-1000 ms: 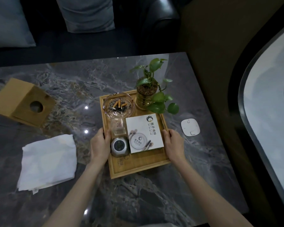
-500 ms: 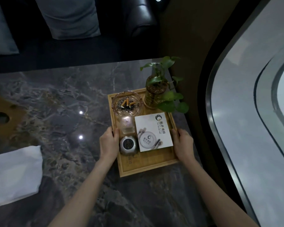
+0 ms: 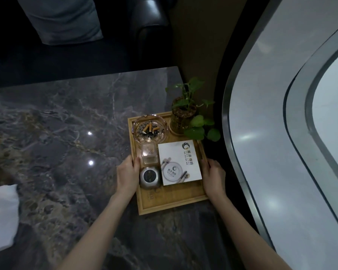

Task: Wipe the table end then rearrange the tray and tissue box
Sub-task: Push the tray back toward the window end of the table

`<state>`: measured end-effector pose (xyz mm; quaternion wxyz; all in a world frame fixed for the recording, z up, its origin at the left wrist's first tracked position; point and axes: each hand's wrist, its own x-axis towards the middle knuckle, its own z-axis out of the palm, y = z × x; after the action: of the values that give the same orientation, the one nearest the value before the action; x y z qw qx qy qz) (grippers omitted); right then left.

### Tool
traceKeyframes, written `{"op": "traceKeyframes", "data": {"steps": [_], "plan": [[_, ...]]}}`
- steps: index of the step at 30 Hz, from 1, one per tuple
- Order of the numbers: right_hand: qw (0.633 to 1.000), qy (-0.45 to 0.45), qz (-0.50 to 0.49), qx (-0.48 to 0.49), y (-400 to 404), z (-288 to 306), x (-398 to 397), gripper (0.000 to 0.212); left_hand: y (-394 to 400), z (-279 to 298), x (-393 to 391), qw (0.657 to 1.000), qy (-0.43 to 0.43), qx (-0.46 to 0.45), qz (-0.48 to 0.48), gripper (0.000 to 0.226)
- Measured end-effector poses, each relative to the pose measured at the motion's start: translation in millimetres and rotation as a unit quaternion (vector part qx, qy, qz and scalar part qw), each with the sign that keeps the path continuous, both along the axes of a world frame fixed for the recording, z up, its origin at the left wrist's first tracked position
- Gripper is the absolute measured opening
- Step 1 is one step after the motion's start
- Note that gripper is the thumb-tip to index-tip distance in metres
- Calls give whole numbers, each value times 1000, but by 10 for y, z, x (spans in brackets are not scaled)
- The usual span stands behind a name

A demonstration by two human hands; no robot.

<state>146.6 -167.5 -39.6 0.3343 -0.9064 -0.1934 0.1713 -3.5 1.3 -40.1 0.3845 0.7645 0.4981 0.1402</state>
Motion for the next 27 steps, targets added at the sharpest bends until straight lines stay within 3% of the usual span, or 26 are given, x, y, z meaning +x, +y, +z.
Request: {"op": "traceKeyframes", "data": {"steps": [11,17,27], "plan": [[998,51,-21,-4,-2,-20,30,33,22,-44,66,998,60,18,-19,25],[1000,16,-12,-18,-2,8,-1,30,137,64,81,984,158,72,-46,32],[983,-65,47,-164,65,-6,-35,22,140,110,103,967,224,104,-59,31]]}}
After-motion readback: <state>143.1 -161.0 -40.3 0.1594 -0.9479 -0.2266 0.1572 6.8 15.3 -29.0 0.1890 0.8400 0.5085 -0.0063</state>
